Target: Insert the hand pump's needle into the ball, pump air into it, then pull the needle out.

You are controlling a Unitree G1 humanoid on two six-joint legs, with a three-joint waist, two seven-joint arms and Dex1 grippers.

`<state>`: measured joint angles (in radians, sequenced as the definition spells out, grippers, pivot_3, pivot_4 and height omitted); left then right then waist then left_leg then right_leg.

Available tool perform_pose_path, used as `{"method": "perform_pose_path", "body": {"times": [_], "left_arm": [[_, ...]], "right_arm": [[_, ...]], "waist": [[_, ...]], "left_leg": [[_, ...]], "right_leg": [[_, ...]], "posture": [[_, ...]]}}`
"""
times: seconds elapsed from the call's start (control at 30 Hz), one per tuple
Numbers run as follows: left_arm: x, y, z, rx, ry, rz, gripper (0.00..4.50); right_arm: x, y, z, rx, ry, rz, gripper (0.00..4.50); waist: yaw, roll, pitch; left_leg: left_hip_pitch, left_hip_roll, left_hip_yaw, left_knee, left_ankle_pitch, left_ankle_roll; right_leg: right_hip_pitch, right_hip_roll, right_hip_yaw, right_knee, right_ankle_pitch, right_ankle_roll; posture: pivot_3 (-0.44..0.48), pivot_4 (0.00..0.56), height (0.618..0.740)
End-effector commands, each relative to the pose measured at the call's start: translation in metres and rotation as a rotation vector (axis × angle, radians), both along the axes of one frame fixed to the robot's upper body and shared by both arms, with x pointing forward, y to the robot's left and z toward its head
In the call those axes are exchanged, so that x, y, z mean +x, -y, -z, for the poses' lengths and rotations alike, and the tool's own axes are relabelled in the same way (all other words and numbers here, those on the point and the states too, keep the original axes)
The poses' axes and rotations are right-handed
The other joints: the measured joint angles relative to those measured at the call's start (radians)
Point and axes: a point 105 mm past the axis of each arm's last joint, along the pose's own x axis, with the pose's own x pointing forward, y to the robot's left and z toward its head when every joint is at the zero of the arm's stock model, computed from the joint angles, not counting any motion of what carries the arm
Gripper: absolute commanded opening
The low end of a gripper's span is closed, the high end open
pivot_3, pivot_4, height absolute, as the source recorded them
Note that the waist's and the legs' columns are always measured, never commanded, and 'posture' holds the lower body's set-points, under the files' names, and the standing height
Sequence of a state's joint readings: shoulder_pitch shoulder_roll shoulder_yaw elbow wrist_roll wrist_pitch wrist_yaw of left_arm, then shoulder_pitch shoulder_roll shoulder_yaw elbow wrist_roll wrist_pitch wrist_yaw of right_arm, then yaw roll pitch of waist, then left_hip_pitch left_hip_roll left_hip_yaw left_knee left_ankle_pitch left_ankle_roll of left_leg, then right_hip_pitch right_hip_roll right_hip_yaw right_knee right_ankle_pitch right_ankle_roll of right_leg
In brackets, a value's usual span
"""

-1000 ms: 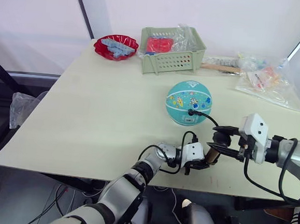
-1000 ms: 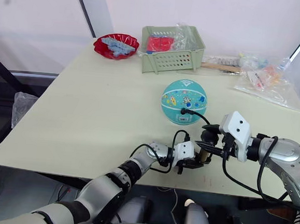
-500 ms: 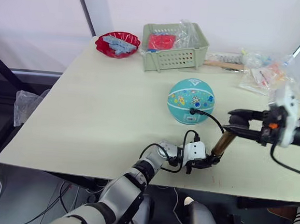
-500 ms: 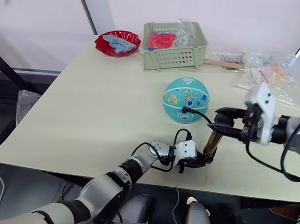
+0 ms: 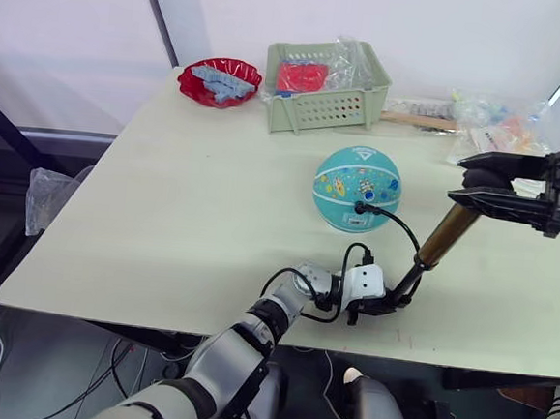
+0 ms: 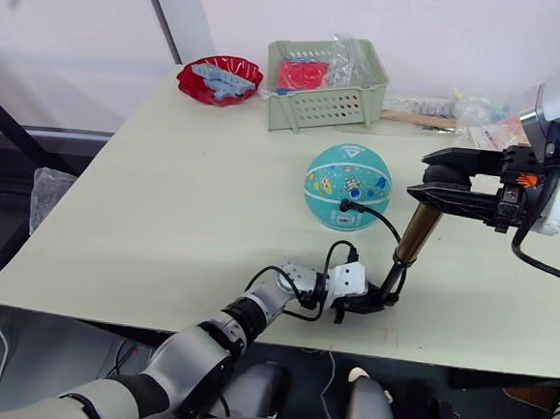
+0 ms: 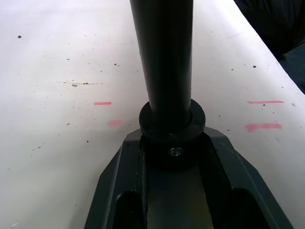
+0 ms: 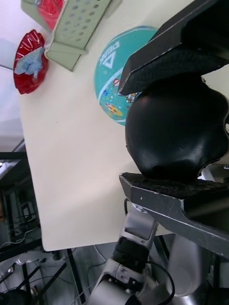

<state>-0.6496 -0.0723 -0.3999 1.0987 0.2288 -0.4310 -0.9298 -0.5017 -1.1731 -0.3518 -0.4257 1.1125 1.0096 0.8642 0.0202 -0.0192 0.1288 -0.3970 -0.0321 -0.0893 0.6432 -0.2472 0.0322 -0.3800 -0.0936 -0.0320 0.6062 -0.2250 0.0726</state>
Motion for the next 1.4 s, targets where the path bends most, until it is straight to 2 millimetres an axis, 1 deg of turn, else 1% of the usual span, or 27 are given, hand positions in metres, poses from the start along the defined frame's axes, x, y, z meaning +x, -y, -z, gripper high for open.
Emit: {"method": "perform_pose_path", "body": {"times": [0.03, 0.1, 0.17, 0.23, 0.3, 0.43, 0.5, 0.63, 0.7, 0.73, 0.83, 0.9, 1.0, 1.03, 1.17, 1.23, 1.33, 1.4], "left_arm": [[-0.041, -0.052, 0.078, 0.311, -0.219, -0.005, 1.10], [-0.041, -0.052, 0.078, 0.311, -0.219, -0.006, 1.10], [-0.040, -0.052, 0.077, 0.311, -0.217, -0.008, 1.10], [-0.040, -0.052, 0.077, 0.311, -0.216, -0.009, 1.10], [-0.040, -0.052, 0.078, 0.312, -0.214, -0.010, 1.10], [-0.040, -0.053, 0.078, 0.312, -0.213, -0.011, 1.10], [-0.041, -0.053, 0.078, 0.313, -0.213, -0.012, 1.10], [-0.041, -0.054, 0.078, 0.313, -0.212, -0.012, 1.10], [-0.040, -0.054, 0.078, 0.312, -0.211, -0.012, 1.10], [-0.041, -0.053, 0.078, 0.312, -0.211, -0.011, 1.10], [-0.041, -0.053, 0.078, 0.311, -0.211, -0.009, 1.10], [-0.041, -0.053, 0.078, 0.312, -0.211, -0.009, 1.10], [-0.040, -0.054, 0.078, 0.314, -0.211, -0.012, 1.10], [-0.039, -0.054, 0.078, 0.314, -0.211, -0.013, 1.10], [-0.039, -0.054, 0.078, 0.314, -0.211, -0.014, 1.10], [-0.039, -0.054, 0.078, 0.314, -0.212, -0.014, 1.10], [-0.039, -0.054, 0.077, 0.314, -0.212, -0.013, 1.10], [-0.039, -0.054, 0.077, 0.314, -0.212, -0.012, 1.10]], "right_arm": [[-0.004, 0.006, -0.025, 0.040, 0.119, 0.032, 2.09], [-0.004, 0.006, -0.012, 0.018, 0.077, 0.030, 2.09], [-0.001, 0.009, 0.008, -0.027, 0.044, 0.051, 2.09], [0.000, 0.010, 0.024, -0.020, -0.002, 0.056, 2.09], [0.001, 0.011, 0.046, -0.048, -0.044, 0.066, 2.09], [0.004, 0.011, 0.074, -0.064, -0.076, 0.088, 2.09], [0.005, 0.009, 0.091, -0.041, -0.103, 0.099, 2.09], [0.002, 0.002, 0.132, -0.061, -0.148, 0.098, 2.09], [0.001, -0.001, 0.144, -0.058, -0.159, 0.097, 2.09], [0.001, -0.002, 0.151, -0.064, -0.160, 0.100, 2.09], [0.002, 0.001, 0.164, -0.099, -0.143, 0.111, 2.09], [0.003, 0.002, 0.163, -0.095, -0.125, 0.112, 2.09], [0.005, 0.002, 0.151, -0.061, -0.092, 0.113, 2.09], [0.007, 0.002, 0.144, -0.046, -0.076, 0.114, 2.09], [0.012, 0.005, 0.104, 0.006, 0.012, 0.101, 2.09], [0.012, 0.006, 0.082, 0.029, 0.047, 0.093, 2.09], [0.011, 0.008, 0.063, 0.046, 0.069, 0.083, 2.09], [0.011, 0.009, 0.058, 0.050, 0.069, 0.082, 2.09]], "waist": [[0.000, 0.000, 0.000], [0.001, -0.001, 0.000], [0.001, -0.002, -0.001], [0.001, -0.005, -0.004], [0.000, -0.006, -0.006], [-0.003, -0.007, -0.009], [-0.003, -0.008, -0.010], [-0.003, -0.009, -0.012], [-0.003, -0.012, -0.014], [-0.003, -0.011, -0.014], [-0.003, -0.012, -0.015], [-0.004, -0.011, -0.016], [-0.003, -0.011, -0.016], [-0.004, -0.011, -0.016], [-0.004, -0.008, -0.012], [-0.002, -0.002, -0.006], [-0.001, -0.002, -0.005], [-0.001, -0.002, -0.004]], "left_leg": [[0.000, 0.000, 0.000, 0.000, 0.000, 0.000], [0.000, 0.000, 0.000, 0.000, 0.000, 0.000], [0.000, 0.000, 0.000, 0.000, 0.000, 0.000], [0.001, 0.000, 0.000, 0.000, 0.000, 0.000], [0.001, 0.000, 0.000, 0.000, 0.000, 0.000], [0.003, 0.000, 0.000, 0.000, 0.000, 0.000], [0.003, 0.001, 0.000, 0.000, 0.000, 0.000], [0.003, 0.001, 0.000, 0.000, 0.000, 0.000], [0.003, 0.001, 0.000, 0.000, 0.000, 0.000], [0.004, 0.001, 0.000, 0.000, 0.000, 0.000], [0.004, 0.001, 0.000, 0.000, 0.000, 0.000], [0.004, 0.001, 0.000, 0.000, 0.000, -0.001], [0.004, 0.001, 0.000, 0.000, 0.000, 0.000], [0.004, 0.001, 0.000, 0.000, 0.000, 0.000], [0.004, 0.001, 0.000, 0.000, 0.000, 0.000], [0.003, 0.001, 0.000, 0.001, 0.000, 0.000], [0.003, 0.000, 0.000, 0.001, 0.000, 0.000], [0.002, 0.000, 0.000, 0.001, 0.001, 0.002]], "right_leg": [[0.000, 0.000, 0.000, 0.000, 0.000, 0.000], [0.000, 0.000, 0.000, 0.000, 0.000, 0.000], [0.000, 0.000, 0.000, 0.000, 0.000, 0.000], [0.000, 0.001, -0.001, 0.000, 0.000, 0.000], [0.001, 0.004, -0.001, 0.000, 0.000, 0.000], [0.001, 0.003, 0.000, 0.000, 0.000, 0.000], [0.002, 0.003, 0.000, 0.000, 0.000, 0.000], [0.002, 0.004, 0.000, 0.000, 0.000, 0.000], [0.002, 0.005, 0.000, 0.000, 0.000, 0.000], [0.002, 0.005, 0.000, 0.000, 0.000, 0.000], [0.002, 0.005, 0.000, 0.000, 0.000, 0.000], [0.002, 0.005, 0.000, 0.000, 0.000, 0.000], [0.002, 0.006, 0.000, 0.000, 0.000, 0.000], [0.002, 0.006, 0.000, 0.001, 0.000, 0.000], [0.002, 0.005, 0.000, 0.001, 0.000, 0.000], [0.002, 0.005, 0.000, 0.000, 0.000, 0.000], [0.002, 0.005, 0.000, 0.001, 0.000, 0.000], [0.002, 0.005, -0.001, 0.001, 0.000, 0.000]], "posture": [[0.000, 0.150, 0.737], [0.000, 0.150, 0.737], [0.000, 0.150, 0.737], [0.000, 0.150, 0.737], [0.000, 0.150, 0.737], [0.000, 0.150, 0.737], [0.000, 0.150, 0.737], [0.000, 0.150, 0.737], [0.000, 0.150, 0.737], [0.000, 0.150, 0.737], [0.000, 0.150, 0.737], [0.000, 0.150, 0.737], [0.000, 0.150, 0.737], [0.000, 0.150, 0.737], [0.000, 0.150, 0.737], [0.000, 0.150, 0.737], [0.000, 0.150, 0.737], [0.000, 0.150, 0.737]]}}
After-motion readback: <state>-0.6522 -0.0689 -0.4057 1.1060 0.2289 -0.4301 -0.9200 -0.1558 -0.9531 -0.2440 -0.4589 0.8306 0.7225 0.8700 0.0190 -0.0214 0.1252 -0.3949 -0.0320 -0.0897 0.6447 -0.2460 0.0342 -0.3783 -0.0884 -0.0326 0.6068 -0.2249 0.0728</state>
